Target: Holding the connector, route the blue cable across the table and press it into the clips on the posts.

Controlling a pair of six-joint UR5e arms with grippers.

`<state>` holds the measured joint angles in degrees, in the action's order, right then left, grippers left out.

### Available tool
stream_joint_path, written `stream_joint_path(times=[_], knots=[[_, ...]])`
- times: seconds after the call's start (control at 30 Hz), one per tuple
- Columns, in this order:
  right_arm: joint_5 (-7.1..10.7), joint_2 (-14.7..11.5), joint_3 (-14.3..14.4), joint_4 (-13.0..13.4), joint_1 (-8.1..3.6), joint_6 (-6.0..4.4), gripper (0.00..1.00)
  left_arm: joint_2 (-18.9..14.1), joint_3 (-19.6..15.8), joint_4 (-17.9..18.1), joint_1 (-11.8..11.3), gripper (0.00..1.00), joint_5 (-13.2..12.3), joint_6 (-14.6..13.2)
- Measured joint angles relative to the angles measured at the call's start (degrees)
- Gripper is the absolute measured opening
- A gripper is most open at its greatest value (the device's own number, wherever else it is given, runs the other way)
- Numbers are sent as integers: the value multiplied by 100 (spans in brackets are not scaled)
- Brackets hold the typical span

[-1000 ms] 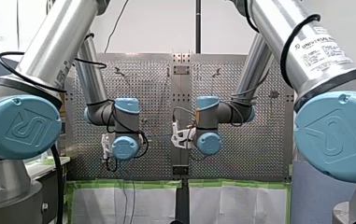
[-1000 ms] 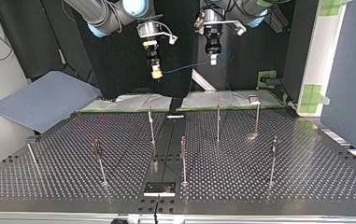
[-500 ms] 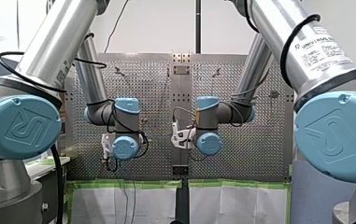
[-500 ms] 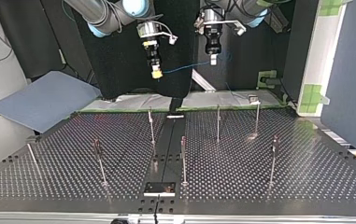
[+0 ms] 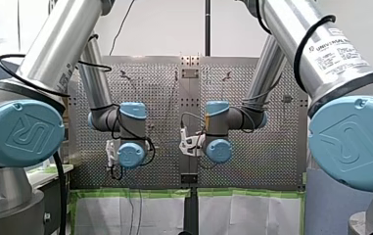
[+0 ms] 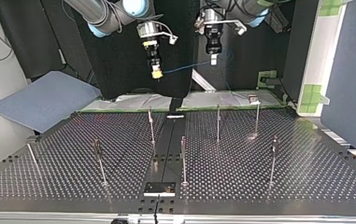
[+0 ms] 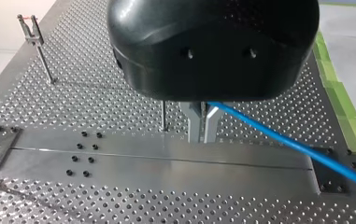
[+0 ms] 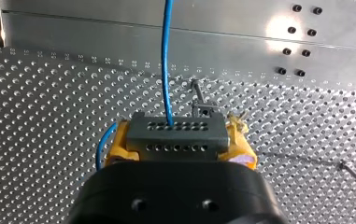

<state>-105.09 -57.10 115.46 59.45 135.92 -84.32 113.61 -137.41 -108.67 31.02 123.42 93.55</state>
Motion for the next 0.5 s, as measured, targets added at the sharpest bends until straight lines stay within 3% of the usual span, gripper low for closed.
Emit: stream_joint_path(times=[0.2, 0.33, 0.5], knots=[[-225, 253, -179, -255, 134, 129, 0, -300, -268, -306, -226, 0, -6, 84], [-289, 457, -214, -524, 155, 147, 0, -508, -335, -461, -263, 0, -7, 91], [-300, 511, -219, -822, 158, 150, 0, -566, -344, -494, -268, 0, -7, 92]])
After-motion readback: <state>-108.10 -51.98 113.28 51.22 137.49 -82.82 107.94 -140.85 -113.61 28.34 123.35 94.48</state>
